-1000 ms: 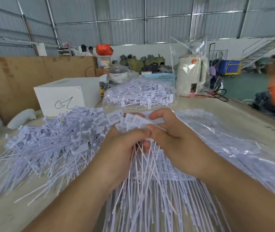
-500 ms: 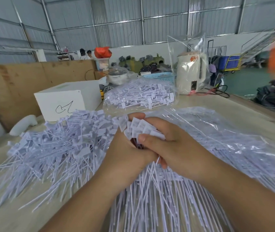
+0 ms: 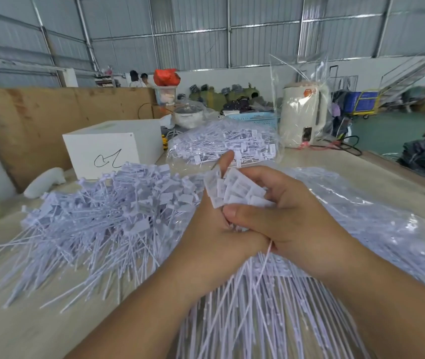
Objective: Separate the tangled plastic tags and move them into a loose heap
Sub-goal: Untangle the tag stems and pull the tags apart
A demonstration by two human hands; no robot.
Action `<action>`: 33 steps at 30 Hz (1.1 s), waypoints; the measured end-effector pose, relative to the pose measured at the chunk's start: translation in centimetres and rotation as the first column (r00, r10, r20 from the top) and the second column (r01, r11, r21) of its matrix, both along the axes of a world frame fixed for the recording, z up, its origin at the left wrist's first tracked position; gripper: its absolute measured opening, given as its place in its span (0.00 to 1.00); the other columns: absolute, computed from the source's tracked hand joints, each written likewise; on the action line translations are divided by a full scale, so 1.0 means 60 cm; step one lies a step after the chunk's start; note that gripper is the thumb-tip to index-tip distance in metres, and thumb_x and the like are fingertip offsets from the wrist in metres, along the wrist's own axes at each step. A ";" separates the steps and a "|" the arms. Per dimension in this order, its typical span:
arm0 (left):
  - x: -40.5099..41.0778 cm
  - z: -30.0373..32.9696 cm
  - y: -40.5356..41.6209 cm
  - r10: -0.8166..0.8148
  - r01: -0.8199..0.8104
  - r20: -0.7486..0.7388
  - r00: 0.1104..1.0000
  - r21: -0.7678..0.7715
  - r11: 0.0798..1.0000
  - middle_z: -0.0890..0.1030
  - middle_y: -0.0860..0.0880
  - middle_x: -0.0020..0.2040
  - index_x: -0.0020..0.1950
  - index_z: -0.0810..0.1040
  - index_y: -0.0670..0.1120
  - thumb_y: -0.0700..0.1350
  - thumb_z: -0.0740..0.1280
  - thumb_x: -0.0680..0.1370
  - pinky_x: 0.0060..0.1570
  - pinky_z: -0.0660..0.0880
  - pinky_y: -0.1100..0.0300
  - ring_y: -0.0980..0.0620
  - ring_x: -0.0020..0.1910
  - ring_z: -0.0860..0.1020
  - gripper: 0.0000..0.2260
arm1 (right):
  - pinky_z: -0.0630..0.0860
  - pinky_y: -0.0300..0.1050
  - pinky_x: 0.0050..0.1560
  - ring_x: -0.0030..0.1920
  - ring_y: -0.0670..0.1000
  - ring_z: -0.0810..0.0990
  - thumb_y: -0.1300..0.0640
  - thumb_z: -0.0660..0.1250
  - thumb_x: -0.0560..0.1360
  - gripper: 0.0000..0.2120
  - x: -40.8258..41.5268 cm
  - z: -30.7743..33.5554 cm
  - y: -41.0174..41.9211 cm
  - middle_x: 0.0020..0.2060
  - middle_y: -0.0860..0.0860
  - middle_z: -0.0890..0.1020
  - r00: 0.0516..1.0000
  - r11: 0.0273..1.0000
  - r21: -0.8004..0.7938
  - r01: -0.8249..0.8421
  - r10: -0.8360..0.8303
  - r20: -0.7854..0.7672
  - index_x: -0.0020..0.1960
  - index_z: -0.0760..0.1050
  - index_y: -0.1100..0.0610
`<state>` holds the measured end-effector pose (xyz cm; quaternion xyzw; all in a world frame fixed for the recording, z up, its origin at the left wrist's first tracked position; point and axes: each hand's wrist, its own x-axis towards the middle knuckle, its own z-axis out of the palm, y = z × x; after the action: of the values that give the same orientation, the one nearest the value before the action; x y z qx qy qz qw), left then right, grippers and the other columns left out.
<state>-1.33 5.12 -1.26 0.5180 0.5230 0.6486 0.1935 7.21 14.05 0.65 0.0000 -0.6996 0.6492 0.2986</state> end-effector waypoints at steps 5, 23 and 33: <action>-0.007 0.001 0.007 -0.010 0.010 0.001 1.000 -0.005 1.000 0.84 0.54 0.54 0.72 0.64 0.55 0.32 0.68 0.63 0.50 0.78 0.60 0.55 0.57 0.81 0.40 | 0.78 0.42 0.31 0.35 0.49 0.83 0.72 0.72 0.70 0.13 -0.003 0.000 0.001 0.36 0.52 0.85 0.987 0.989 -0.013 0.145 -0.146 -0.070 0.49 0.79 0.57; 0.011 0.011 -0.009 -0.159 0.205 0.153 0.975 -0.365 0.908 0.80 0.49 0.33 0.48 0.76 0.45 0.34 0.68 0.77 0.35 0.81 0.58 0.54 0.31 0.79 0.06 | 0.71 0.40 0.24 0.27 0.45 0.77 0.47 0.73 0.68 0.13 0.003 -0.004 0.019 0.36 0.48 0.82 0.882 0.897 -0.166 0.410 -0.436 -0.176 0.51 0.78 0.46; -0.094 0.042 -0.043 0.483 -0.592 -0.378 0.790 -0.264 0.761 0.75 0.57 0.26 0.42 0.74 0.52 0.53 0.63 0.80 0.26 0.66 0.63 0.61 0.23 0.72 0.09 | 0.79 0.50 0.36 0.36 0.51 0.81 0.41 0.72 0.70 0.16 0.001 -0.004 0.027 0.41 0.55 0.84 0.955 0.956 -0.033 0.290 -0.287 0.077 0.52 0.76 0.48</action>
<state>-6.95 2.55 1.29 0.3864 0.7849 0.4842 0.0124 7.27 15.64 0.41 -0.1318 -0.6878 0.6134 0.3650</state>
